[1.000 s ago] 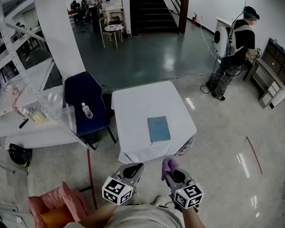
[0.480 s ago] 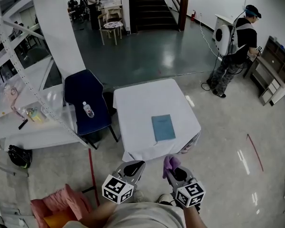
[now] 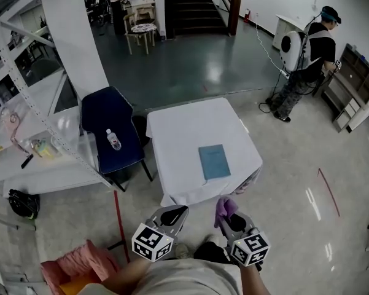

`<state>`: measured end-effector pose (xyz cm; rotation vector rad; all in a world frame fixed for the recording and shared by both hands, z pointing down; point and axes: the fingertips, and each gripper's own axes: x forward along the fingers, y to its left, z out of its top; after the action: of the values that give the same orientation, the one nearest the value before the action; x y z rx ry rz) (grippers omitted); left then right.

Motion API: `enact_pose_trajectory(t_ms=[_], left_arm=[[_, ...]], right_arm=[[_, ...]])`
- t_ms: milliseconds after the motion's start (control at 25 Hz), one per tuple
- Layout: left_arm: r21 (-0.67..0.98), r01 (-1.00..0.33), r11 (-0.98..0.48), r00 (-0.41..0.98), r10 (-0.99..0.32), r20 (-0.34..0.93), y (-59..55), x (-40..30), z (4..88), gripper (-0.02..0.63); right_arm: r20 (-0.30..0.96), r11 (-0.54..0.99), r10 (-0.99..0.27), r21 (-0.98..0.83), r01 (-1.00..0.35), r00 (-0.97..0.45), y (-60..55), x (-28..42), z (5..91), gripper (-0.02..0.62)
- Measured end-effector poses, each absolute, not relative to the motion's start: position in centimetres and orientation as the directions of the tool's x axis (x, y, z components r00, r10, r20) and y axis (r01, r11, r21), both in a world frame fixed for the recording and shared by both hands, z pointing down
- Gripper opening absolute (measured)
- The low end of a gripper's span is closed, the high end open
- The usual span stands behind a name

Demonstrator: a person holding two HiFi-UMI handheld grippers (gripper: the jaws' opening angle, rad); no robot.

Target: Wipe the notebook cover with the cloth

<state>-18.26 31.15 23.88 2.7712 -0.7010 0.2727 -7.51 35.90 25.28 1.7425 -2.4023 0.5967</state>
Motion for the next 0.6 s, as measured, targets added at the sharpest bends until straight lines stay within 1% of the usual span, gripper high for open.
enact_pose_trajectory(t_ms=[280,600], left_arm=[[0.212,-0.466,-0.859,0.877,-0.416,0.239,30.2,-16.8,23.8,-0.002],[0.217,-0.491,-0.844,0.862,-0.434,0.263,25.9,-14.0,25.2,-0.002]], right_arm=[[0.323,0.256,-0.887,-0.251,-0.934,-0.33,35.1,-6.9,25.8,0.101],[0.333,0.274,-0.873,-0.269,-0.923,-0.356,30.5,-4.1,27.3,0.101]])
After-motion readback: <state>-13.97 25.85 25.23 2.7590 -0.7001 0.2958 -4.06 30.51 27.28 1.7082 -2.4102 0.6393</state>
